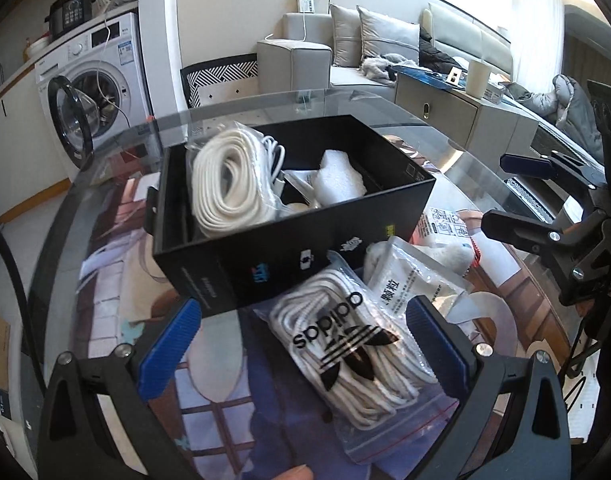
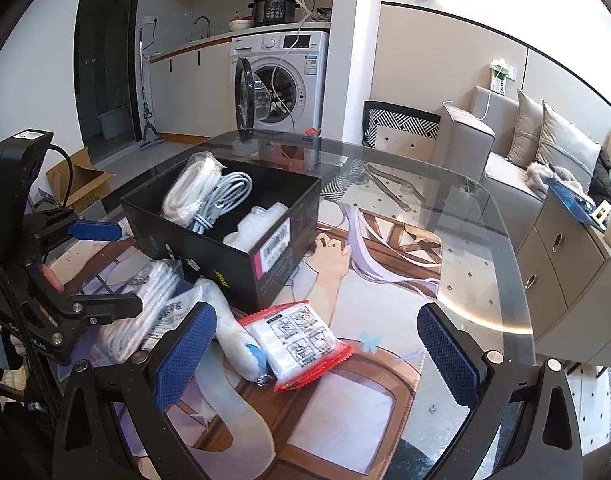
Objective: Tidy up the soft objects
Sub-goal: 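Pull both open tools back from the black box toward the remaining items, then close the right tool on the red-edged white packet while the left tool grasps the adidas rope bag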
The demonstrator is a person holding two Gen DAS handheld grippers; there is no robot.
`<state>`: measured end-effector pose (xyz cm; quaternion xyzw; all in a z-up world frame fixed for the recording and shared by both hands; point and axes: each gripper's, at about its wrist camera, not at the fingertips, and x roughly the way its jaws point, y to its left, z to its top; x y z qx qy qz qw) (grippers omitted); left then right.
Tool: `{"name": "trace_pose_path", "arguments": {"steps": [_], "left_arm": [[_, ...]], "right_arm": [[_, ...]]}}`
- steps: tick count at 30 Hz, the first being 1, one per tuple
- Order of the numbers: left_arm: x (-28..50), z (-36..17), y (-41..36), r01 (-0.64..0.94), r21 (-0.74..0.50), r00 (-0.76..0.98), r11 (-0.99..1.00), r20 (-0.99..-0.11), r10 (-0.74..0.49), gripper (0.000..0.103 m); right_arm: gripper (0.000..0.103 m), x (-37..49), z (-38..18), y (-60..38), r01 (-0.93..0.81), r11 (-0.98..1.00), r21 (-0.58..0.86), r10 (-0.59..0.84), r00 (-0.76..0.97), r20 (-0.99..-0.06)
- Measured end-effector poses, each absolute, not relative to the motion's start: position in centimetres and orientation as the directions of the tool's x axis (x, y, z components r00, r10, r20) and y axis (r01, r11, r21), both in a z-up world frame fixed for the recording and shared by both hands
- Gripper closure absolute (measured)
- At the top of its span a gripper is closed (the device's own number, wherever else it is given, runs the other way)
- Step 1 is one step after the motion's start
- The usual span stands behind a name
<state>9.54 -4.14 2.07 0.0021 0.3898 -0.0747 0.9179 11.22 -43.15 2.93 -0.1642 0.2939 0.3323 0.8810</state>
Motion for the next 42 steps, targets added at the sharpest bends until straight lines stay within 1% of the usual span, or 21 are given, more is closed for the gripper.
{"name": "trace_pose_path", "arguments": {"steps": [10,14,22,26,35,42], "left_arm": [[10.2,1.1,-4.0,0.092,-0.051,0.67,0.994,-0.735,-0.1,0.0],[10.4,0.8,-3.7,0.088,-0.053,0.658,0.995,-0.747,-0.098,0.0],[10.3,1.0,-3.4,0.114,-0.082,0.634,0.99,-0.761,-0.136,0.0],[10.2,1.2,-3.1,0.133,-0.101,0.629,0.986,-0.761,-0.162,0.0],[9.4,1.0,-2.0,0.14,-0.121,0.605,0.983,-0.775,-0.182,0.0],[8.7,0.7,-2.1,0.148,-0.132,0.589,0.98,-0.784,-0.194,0.0]], "right_arm": [[0.001,13.3,1.5,-44.4,-0.616,0.783,-0.082,0.416,0.618,-0.667],[0.001,13.8,0.6,-44.2,-0.62,0.78,-0.086,0.4,0.6,-0.693],[0.001,13.8,-0.9,-43.3,-0.666,0.741,-0.087,0.403,0.544,-0.736],[0.001,13.5,-1.4,-42.8,-0.684,0.724,-0.088,0.407,0.527,-0.746],[0.001,14.9,-1.8,-42.0,-0.714,0.699,-0.036,0.435,0.465,-0.771],[0.001,15.7,-1.9,-42.2,-0.708,0.705,-0.036,0.425,0.463,-0.778]]}}
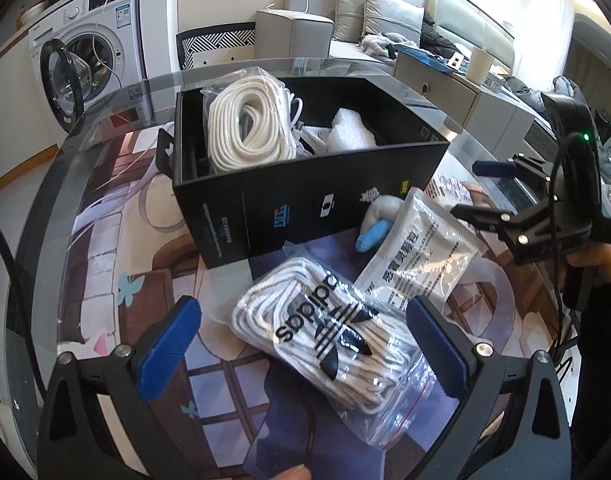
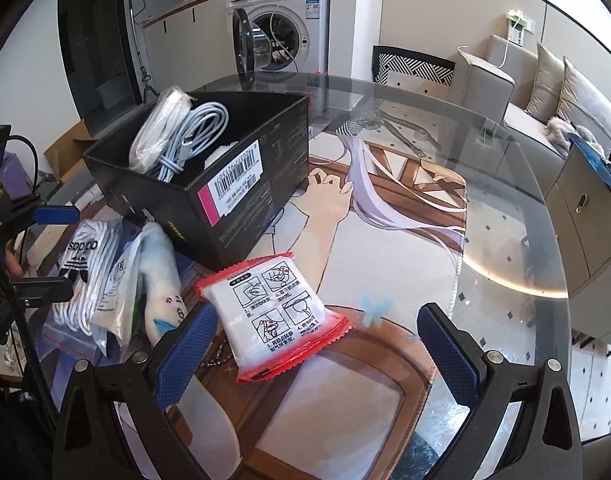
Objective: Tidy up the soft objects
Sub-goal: 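Close the right tool on the red-edged white packet while the left tool grasps the adidas rope bag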
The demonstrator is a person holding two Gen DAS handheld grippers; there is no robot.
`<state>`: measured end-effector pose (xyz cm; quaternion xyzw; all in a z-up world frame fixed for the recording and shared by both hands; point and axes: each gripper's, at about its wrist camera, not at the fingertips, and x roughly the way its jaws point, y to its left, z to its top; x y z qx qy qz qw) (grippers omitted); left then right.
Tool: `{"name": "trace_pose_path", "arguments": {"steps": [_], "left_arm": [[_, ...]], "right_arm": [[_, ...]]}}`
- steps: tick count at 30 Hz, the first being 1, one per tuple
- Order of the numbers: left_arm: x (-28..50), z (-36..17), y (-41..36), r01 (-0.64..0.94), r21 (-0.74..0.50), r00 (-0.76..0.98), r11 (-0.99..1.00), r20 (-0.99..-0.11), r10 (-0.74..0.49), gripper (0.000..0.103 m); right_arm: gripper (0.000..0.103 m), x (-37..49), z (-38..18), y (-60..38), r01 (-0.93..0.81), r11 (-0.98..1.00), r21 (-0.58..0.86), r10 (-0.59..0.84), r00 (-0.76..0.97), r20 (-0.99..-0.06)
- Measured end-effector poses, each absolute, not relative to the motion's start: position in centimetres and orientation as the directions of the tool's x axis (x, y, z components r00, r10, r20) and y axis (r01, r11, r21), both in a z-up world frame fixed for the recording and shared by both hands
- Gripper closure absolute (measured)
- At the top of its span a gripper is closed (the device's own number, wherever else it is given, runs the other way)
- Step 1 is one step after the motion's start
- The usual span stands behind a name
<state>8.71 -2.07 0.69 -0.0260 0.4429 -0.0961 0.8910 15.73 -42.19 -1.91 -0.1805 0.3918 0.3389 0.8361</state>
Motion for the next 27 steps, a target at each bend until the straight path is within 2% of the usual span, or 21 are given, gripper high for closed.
{"name": "trace_pose_path", "arguments": {"steps": [8,11,17,27], "left_arm": [[8.2,0.0,-2.7,0.169,-0.172,0.552,0.971,-0.799,-0.238,0.0],[8.2,-0.2,-3.2,0.164,-0.172,0.547,0.971,-0.803,-0.235,0.0],[8.7,-0.8,-2.6,0.05,-0.196,0.572,0.979,-0.798,-0.189,0.0],[8.4,-0.9,-2.2,0.102,-0.135,0.537,0.985,-0.826,-0.169,0.0]], "right_arm": [[0.001,16.0,-2.8,-41.0,-0.726,0.685,-0.061,0.41,0.453,-0.792],[0.005,16.2,-3.0,-40.8,-0.722,0.69,-0.057,0.41,0.453,-0.792],[0.006,16.0,-3.1,-40.6,-0.723,0.688,-0.064,0.408,0.459,-0.789],[0.006,16.0,-3.3,-41.2,-0.715,0.695,-0.075,0.388,0.46,-0.799]]}}
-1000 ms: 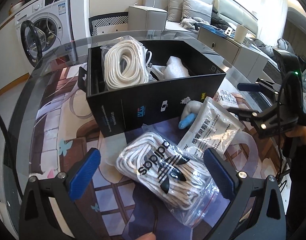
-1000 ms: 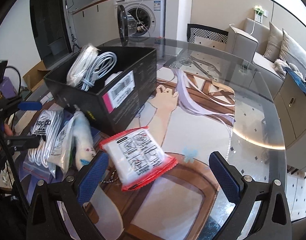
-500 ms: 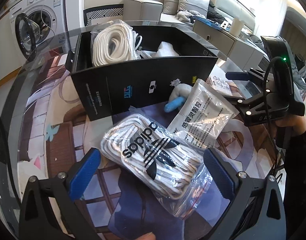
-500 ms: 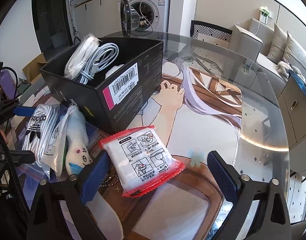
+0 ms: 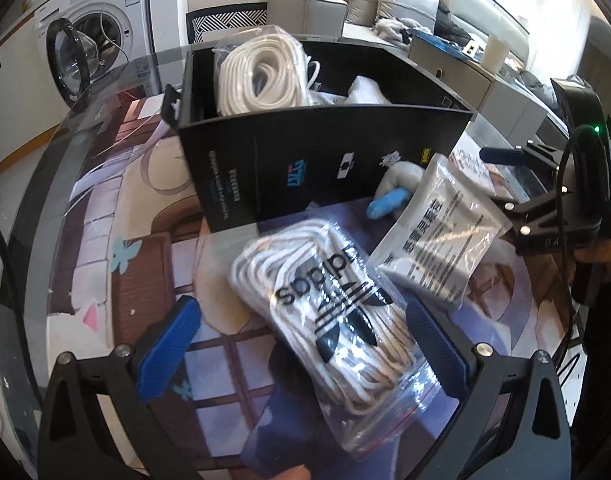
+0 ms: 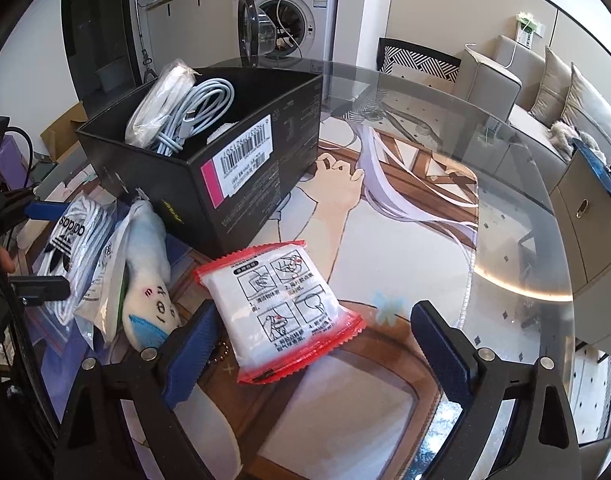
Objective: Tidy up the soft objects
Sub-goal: 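Close the right tool on the red-edged white packet while the left tool grasps the adidas rope bag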
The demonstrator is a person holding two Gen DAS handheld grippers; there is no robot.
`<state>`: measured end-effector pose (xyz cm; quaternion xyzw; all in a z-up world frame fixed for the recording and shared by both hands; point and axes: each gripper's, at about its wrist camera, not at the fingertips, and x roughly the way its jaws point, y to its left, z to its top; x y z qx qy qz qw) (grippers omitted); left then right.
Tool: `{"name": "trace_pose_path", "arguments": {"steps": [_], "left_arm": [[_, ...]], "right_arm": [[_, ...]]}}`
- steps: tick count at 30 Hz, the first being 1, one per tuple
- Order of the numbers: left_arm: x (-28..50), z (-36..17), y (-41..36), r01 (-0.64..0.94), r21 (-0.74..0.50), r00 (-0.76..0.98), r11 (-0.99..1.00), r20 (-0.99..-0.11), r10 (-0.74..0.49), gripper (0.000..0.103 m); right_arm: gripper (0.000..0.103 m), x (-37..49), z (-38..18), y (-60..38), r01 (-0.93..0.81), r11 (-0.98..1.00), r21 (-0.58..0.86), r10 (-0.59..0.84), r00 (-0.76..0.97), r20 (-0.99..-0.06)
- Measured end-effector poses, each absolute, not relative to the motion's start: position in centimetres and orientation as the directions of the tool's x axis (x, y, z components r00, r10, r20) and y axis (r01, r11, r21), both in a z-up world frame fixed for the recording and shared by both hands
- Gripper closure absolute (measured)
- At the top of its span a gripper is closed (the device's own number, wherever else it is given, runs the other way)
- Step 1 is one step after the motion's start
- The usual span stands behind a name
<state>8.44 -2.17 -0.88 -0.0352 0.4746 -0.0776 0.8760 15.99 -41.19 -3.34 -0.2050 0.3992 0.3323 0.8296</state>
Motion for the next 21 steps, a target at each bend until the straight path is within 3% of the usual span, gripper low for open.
{"name": "trace_pose_path", "arguments": {"steps": [11,13,16,21], "left_arm": [[7.9,-0.6,0.5,0.06,-0.158,0.541,0.986,-0.825,-0.165,0.0],[7.8,-0.5,0.3,0.062,-0.173,0.548,0.983,-0.817,-0.178,0.0],[7.8,-0.4,-0.3,0.065,-0.165,0.567,0.984,-0.805,-0.173,0.0],[7.9,-0.9,-1.2,0.06,-0.126,0.569,0.99,-0.811,-0.137,0.001]], "right_arm": [[0.007,16.2,-3.5,-40.6,-0.722,0.69,-0.056,0.405,0.449,-0.796],[0.016,16.1,-3.5,-40.6,-0.727,0.686,-0.044,0.415,0.441,-0.796],[0.021,15.9,-3.3,-40.6,-0.735,0.677,-0.033,0.431,0.432,-0.792],[0.025,15.6,-3.2,-40.6,-0.742,0.67,-0.026,0.44,0.425,-0.791]]}}
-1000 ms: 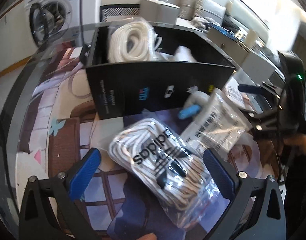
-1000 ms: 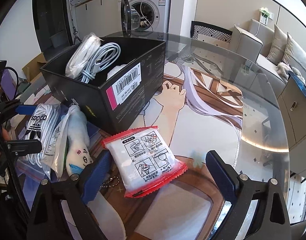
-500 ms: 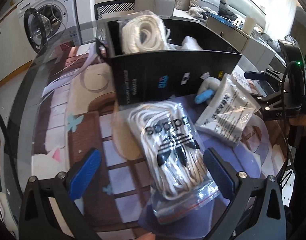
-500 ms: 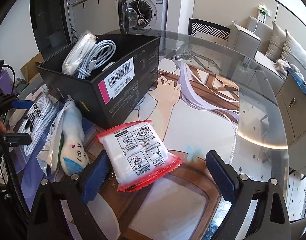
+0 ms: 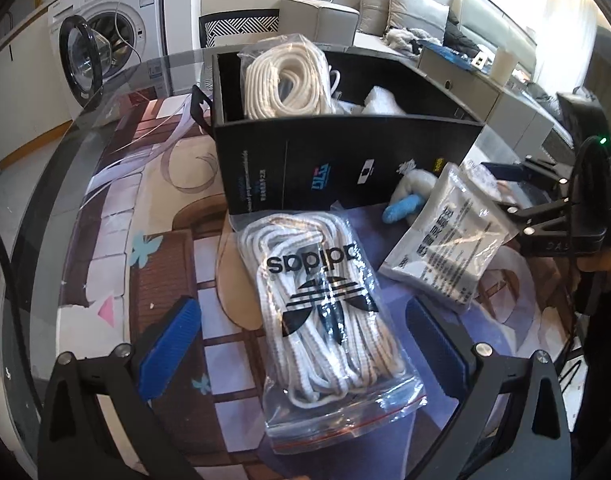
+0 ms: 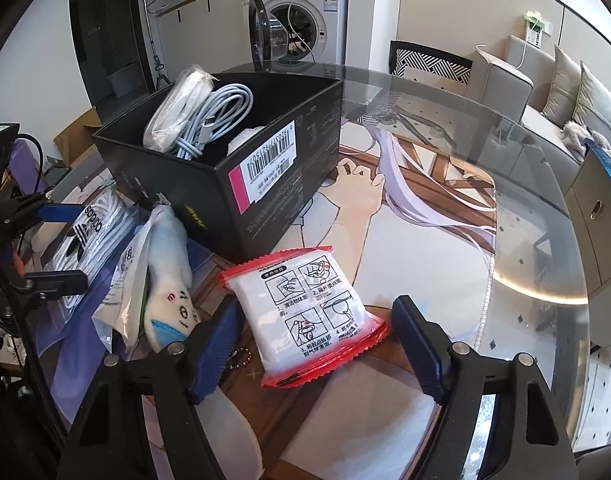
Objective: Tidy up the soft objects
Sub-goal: 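Close the right tool on the red-edged white packet while the left tool grasps the adidas rope bag, then lift the red-edged packet with the right tool while the left tool lifts the adidas bag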
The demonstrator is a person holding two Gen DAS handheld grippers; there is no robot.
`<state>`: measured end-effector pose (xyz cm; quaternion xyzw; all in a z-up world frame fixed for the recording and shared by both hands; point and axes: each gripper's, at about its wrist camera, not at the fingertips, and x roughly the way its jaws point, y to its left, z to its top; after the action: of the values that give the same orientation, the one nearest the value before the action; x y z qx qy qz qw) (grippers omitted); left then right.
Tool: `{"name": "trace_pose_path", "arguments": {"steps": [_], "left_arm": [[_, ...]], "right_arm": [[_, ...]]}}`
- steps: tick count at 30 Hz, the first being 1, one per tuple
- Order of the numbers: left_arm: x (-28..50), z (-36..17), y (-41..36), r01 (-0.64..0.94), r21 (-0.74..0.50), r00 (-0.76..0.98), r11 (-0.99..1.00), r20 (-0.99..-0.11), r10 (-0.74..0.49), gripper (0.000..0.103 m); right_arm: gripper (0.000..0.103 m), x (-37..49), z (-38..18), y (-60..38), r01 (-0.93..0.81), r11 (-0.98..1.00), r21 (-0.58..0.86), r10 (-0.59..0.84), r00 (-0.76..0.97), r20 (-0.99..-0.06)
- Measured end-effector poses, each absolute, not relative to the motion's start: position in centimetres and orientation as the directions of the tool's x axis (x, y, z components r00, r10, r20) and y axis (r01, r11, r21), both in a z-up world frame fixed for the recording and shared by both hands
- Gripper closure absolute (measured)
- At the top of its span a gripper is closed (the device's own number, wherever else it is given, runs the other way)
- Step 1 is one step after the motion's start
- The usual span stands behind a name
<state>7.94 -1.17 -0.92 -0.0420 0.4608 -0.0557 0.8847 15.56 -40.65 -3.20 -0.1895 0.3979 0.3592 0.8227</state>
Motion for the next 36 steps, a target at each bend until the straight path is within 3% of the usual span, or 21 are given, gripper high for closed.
{"name": "trace_pose_path", "arguments": {"steps": [5,8,13,19,36], "left_arm": [[7.8,-1.2,-2.0,0.068,-0.074,0.582,0.995,-0.807,-0.099,0.003],[7.5,-1.2,-2.4,0.079,-0.052,0.593,0.995,-0.8,-0.089,0.011],[7.2,-0.8,-2.5,0.097,-0.041,0.611,0.994,-0.786,-0.092,0.038],[7.2,-0.5,-1.7,0.104,-0.076,0.618,0.992,-0.776,-0.124,0.056],[6.3,0.8,-1.0,0.161,-0.111,0.646,0.981,-0.74,-0.19,0.062]], "right_arm": [[0.027,15.4,-3.1,-40.7,-0.743,0.668,-0.025,0.442,0.424,-0.79],[0.031,15.3,-3.1,-40.7,-0.745,0.666,-0.024,0.444,0.423,-0.79],[0.04,15.1,-3.1,-40.8,-0.751,0.66,-0.022,0.451,0.419,-0.788],[0.045,14.6,-2.9,-41.0,-0.762,0.647,-0.014,0.469,0.412,-0.781],[0.047,13.3,-0.6,-42.4,-0.758,0.651,-0.039,0.5,0.467,-0.729]]}}
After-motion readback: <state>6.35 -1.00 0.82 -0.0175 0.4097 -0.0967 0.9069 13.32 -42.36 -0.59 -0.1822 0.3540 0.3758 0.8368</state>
